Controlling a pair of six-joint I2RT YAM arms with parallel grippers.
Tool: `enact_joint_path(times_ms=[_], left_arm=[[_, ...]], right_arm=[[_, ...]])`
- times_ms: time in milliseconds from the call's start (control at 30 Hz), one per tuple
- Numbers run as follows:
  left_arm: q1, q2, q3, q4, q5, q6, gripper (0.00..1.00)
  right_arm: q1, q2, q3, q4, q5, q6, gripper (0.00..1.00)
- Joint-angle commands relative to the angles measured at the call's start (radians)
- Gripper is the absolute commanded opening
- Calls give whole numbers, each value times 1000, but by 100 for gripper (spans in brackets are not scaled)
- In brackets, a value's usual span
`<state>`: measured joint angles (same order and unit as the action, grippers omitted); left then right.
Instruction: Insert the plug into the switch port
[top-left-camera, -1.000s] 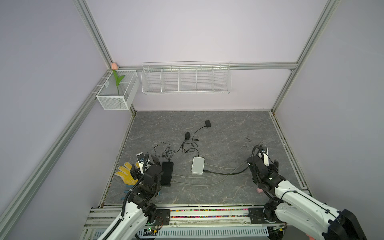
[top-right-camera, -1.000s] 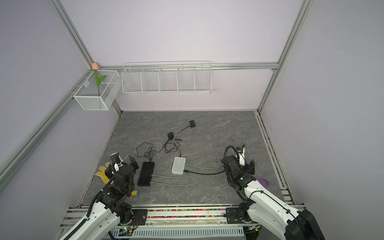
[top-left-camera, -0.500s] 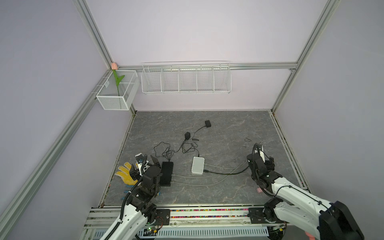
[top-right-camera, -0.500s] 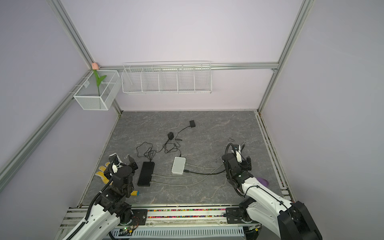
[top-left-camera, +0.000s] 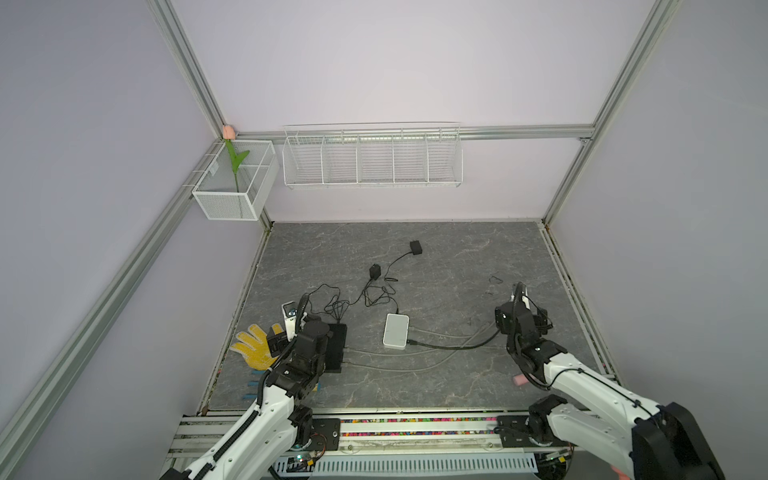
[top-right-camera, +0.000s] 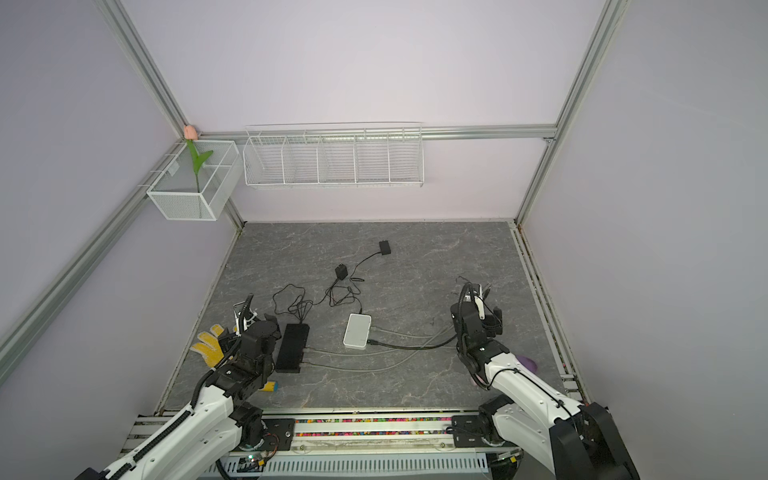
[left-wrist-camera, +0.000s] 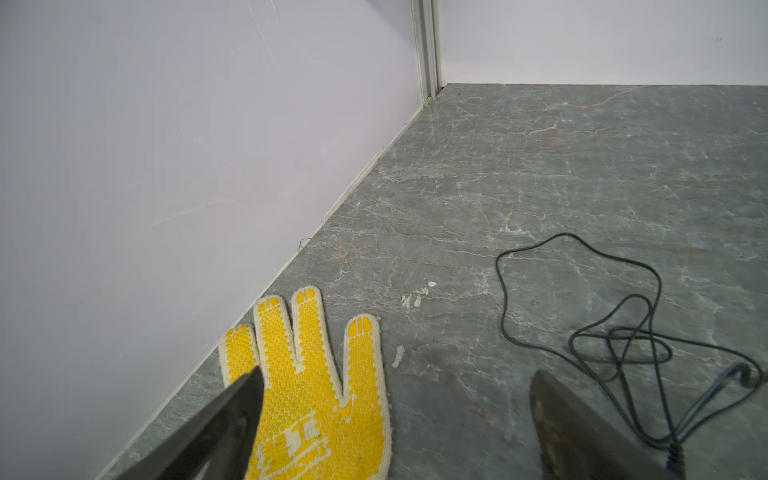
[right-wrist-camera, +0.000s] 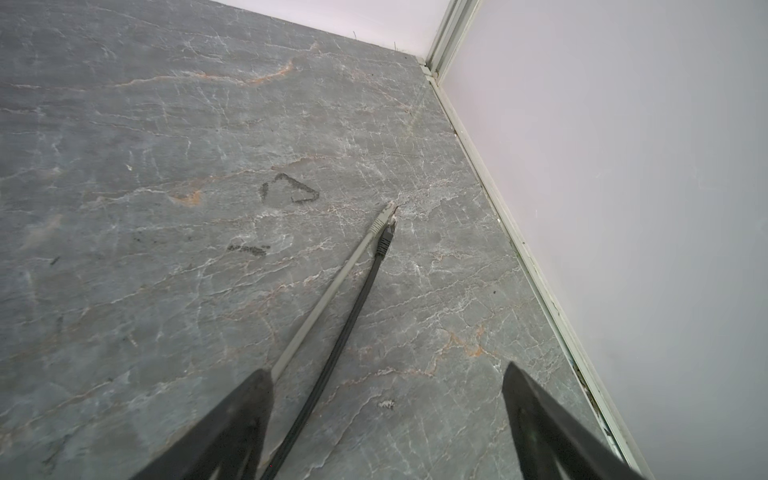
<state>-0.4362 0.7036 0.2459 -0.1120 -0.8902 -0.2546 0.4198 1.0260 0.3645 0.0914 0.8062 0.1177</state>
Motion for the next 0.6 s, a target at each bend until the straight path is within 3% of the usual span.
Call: enact_joint_path(times_ms=[0,200,567], left_arm=[[42,-21,26,39,55,14,99],[52,-18,25,40,62,15,99],[62,20,17,129,83,56,99]], right_arm=[[-14,41,-5,77,-27,-27,90],[-28,117,9,174,-33,-34,90],[-35,165,30,197,-31,-41,90]])
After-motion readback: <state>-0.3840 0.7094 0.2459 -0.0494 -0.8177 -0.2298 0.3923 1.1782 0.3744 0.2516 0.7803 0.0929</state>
